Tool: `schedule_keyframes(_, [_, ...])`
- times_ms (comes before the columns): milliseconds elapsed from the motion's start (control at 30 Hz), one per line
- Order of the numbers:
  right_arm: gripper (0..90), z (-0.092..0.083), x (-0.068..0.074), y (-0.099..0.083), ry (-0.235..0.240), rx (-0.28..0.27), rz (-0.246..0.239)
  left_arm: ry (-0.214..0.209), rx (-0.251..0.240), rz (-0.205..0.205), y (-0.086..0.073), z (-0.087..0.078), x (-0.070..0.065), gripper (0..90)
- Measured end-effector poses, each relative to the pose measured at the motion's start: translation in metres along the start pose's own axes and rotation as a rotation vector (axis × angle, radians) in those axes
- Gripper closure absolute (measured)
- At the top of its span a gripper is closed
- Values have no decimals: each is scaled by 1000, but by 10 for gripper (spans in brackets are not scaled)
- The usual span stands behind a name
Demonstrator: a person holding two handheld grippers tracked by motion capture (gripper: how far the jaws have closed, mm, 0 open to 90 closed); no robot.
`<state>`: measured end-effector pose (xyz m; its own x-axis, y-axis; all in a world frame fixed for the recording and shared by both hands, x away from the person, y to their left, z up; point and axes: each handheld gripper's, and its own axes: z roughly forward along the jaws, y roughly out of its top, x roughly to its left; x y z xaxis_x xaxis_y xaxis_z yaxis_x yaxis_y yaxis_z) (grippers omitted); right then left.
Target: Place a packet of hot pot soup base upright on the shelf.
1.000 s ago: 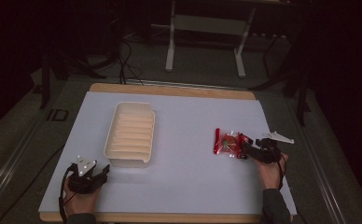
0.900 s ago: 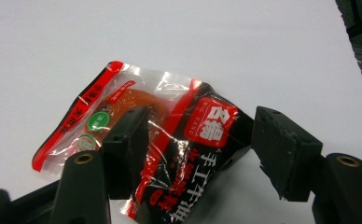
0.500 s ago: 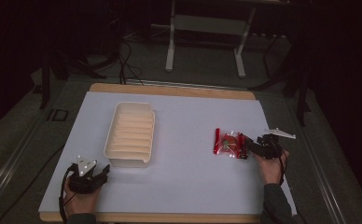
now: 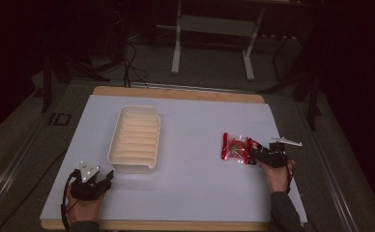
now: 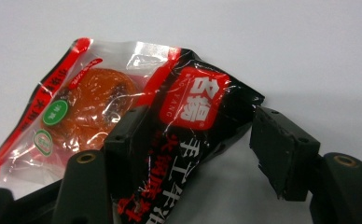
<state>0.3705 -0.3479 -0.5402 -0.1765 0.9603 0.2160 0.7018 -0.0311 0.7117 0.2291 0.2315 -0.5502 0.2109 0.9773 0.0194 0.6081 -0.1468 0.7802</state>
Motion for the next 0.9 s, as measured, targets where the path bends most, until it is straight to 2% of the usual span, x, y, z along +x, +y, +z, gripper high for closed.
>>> schedule_keyframes(200, [395,1,-3,-1,16,3,37,3,-2,0,0,0,0,464])
schedule_keyframes(333, [446,1,-1,-2,22,7,55,4,-1,1,0,0,0,464])
schedule_keyframes(433, [489,1,2,-1,9,22,39,3,1,0,0,0,0,464])
schedule_keyframes(533, [569,0,3,1,11,51,26,3,0,-3,0,0,0,464])
schedule_keyframes(700, [682,1,3,2,71,72,60,4,2,-2,0,0,0,464])
schedule_keyframes(767, [746,2,5,2,98,73,76,4,1,-3,0,0,0,464])
schedule_keyframes(800, [818,3,5,2,116,72,78,3,1,-2,0,0,0,464])
schedule_keyframes(833, [829,4,6,2,133,84,81,4,2,-2,0,0,0,464])
schedule_keyframes(900, [846,4,9,2,125,77,66,3,1,-2,0,0,0,464])
